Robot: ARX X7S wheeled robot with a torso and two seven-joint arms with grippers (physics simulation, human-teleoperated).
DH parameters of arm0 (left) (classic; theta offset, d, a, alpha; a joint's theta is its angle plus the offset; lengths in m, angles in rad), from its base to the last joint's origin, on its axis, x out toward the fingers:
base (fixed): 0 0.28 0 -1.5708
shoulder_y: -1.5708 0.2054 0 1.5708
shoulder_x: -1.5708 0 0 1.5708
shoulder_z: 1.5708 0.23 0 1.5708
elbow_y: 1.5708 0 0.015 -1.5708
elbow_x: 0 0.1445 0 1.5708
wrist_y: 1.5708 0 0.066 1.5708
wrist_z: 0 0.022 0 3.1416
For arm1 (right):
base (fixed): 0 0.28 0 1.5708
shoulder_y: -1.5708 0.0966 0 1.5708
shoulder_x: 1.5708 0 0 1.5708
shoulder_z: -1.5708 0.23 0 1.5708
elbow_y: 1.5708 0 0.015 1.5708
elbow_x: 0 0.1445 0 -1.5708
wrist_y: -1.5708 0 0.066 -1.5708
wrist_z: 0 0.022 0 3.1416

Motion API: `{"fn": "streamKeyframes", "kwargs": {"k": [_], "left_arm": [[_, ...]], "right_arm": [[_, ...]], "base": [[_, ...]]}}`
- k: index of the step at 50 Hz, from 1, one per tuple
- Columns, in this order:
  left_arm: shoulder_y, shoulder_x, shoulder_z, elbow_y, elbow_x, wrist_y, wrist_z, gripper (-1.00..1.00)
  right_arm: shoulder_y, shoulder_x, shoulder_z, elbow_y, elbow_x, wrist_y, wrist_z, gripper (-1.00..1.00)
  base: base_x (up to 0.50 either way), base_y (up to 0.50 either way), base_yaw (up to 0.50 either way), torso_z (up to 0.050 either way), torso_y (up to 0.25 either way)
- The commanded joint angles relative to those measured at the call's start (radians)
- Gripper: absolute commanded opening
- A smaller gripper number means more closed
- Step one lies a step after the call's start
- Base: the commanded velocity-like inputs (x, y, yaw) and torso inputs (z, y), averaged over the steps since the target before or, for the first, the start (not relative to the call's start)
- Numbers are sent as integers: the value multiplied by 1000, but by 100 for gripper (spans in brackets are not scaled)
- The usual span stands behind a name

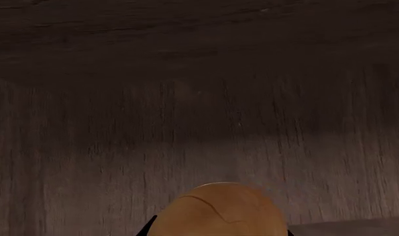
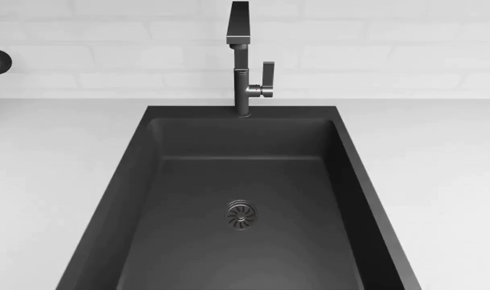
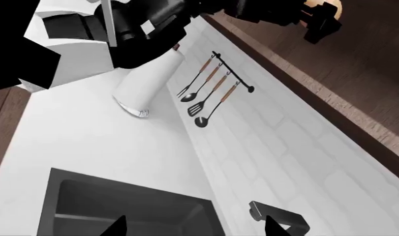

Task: Pick the pear, onion from the counter and place them in the cabinet. Then close the cabinet.

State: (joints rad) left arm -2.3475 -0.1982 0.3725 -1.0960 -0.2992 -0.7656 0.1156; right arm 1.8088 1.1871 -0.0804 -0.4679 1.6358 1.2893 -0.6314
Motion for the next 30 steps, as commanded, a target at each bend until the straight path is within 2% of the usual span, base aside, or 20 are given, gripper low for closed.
{"fn": "streamKeyframes", "kwargs": {"k": [1,10,21,22,30], "left_arm": [[-9,92,-269,-143,426,33,91,-100],[-9,93,-296,-176,512,19,56,-100],[-9,97,-295,-188,526,-17,60,-100],[-9,98,-295,-189,525,-21,64,100],[-9,102,-296,-194,512,-30,81,100]], "right_arm": [[-26,12,12,-9,4,-15,-6,100],[-10,10,4,-7,9,-14,-5,100],[31,2,-19,4,21,-1,3,100],[31,3,-19,5,21,-2,2,100],[-7,16,0,-5,6,-20,-16,100]], "base": [[0,0,0,0,0],[0,0,0,0,0],[0,0,0,0,0],[0,0,0,0,0],[0,0,0,0,0]]}}
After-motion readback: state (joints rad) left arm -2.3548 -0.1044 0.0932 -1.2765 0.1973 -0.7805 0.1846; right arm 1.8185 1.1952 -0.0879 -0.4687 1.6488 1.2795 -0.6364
